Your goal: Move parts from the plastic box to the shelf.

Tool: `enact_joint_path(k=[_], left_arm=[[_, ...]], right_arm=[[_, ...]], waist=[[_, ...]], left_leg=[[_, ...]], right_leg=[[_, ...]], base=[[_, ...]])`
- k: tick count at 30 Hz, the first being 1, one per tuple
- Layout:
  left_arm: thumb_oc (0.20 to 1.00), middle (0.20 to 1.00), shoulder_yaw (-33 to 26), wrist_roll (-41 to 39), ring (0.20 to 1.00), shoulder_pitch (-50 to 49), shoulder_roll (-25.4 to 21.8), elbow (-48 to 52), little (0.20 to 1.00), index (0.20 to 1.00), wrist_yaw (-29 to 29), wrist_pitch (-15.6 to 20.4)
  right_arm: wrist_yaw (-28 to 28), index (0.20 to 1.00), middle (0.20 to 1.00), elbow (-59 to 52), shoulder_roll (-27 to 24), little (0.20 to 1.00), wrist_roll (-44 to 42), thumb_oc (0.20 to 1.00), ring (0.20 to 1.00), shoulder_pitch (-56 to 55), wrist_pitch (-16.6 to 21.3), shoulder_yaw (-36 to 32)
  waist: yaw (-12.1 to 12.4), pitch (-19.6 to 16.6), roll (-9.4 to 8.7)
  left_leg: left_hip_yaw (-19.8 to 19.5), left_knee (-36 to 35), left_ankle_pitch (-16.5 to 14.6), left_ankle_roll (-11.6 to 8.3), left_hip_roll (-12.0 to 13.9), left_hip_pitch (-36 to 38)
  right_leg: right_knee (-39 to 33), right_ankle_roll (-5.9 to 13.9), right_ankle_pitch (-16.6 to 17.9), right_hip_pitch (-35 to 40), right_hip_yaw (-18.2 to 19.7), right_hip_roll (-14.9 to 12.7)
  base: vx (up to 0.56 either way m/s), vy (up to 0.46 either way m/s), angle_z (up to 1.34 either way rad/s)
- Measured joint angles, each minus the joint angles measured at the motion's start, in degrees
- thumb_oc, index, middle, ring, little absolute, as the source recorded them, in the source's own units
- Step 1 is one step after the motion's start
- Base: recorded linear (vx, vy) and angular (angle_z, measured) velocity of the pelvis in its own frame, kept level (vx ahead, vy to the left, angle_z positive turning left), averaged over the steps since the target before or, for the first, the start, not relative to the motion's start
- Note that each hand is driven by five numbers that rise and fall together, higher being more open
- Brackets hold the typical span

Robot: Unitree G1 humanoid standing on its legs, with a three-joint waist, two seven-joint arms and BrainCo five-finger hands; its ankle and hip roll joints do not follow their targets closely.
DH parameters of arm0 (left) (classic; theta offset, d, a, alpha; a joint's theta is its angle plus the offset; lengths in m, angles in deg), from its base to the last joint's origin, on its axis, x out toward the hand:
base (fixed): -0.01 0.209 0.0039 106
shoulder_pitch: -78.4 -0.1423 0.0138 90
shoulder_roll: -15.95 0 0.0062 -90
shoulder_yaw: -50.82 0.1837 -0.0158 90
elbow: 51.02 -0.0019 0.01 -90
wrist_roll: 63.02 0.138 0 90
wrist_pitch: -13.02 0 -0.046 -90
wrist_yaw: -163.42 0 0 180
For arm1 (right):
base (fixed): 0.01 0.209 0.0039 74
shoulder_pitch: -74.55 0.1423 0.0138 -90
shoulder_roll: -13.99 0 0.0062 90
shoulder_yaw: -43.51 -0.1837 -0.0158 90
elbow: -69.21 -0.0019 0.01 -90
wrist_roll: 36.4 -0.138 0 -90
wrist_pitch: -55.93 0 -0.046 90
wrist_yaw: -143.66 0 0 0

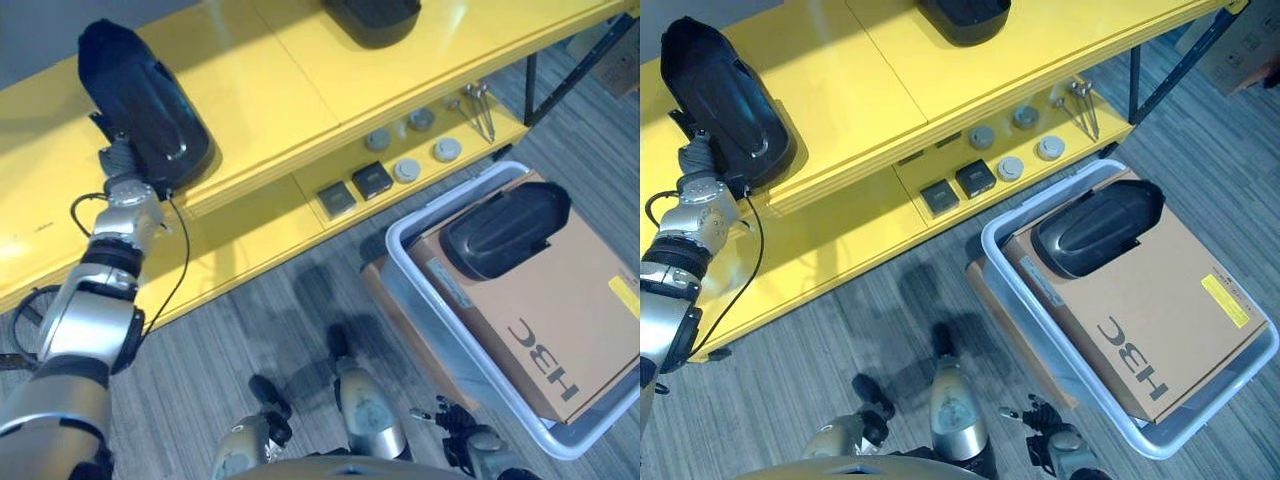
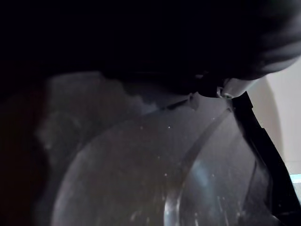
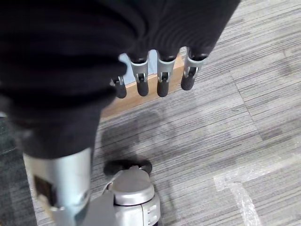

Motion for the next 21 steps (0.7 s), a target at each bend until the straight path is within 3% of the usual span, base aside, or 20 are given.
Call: enact_joint_path(k=[7,8,9,21], left_arm=[[0.200,0.200,0.0,0.1,0.200,0.0,0.0,0.0,0.200,0.200,-0.6,0.2],[0.263,0.263,0.0,0.0,0.263,0.0,0.0,0.0,0.263,0.263,-0.6,0.2],[1.000,1.000,0.0,0.0,1.000,0.0,0.0,0.0,1.000,1.000,-0.6,0.2],[1.000,1.000,-0.1,-1.5,1.000,0.0,0.2,0.0,1.000,1.000,-1.2,1.9]], right_arm=[[-0.1,1.000,1.000,0.3,0.1,1.000,0.0,1.000,1.000,0.0,0.2,1.3],[-0.1,1.000,1.000,0.3,0.1,1.000,-0.1,1.000,1.000,0.0,0.3,1.7],[-0.1,1.000,1.000,0.3,0.1,1.000,-0.2,1.000,1.000,0.0,0.3,1.9],[-0.2,1.000,1.000,0.4,0.2,1.000,-0.3,1.000,1.000,0.0,0.0,2.3]], waist=[[0.2,0.0,0.01],[0.2,0.0,0.01],[0.2,0.0,0.01],[0.2,-0.1,0.08]], left_leg=[[0.0,0.0,0.2,0.28,0.0,-0.1],[0.0,0.0,0.1,0.22,0.0,-0.1],[0.0,0.0,0.1,0.17,0.0,-0.1],[0.0,0.8,-0.1,-0.07,0.2,-0.8]], right_leg=[[-0.1,-0.11,0.1,-0.1,0.1,0.1],[-0.1,-0.11,0.1,-0.1,0.1,0.0],[-0.1,-0.11,0.1,-0.1,0.1,0.0],[-0.9,-0.19,0.9,-0.1,0.1,0.1]], base=[[0.00,0.000,0.00],[0.00,0.000,0.00],[0.00,0.000,0.00],[-0.01,-0.013,0.00]])
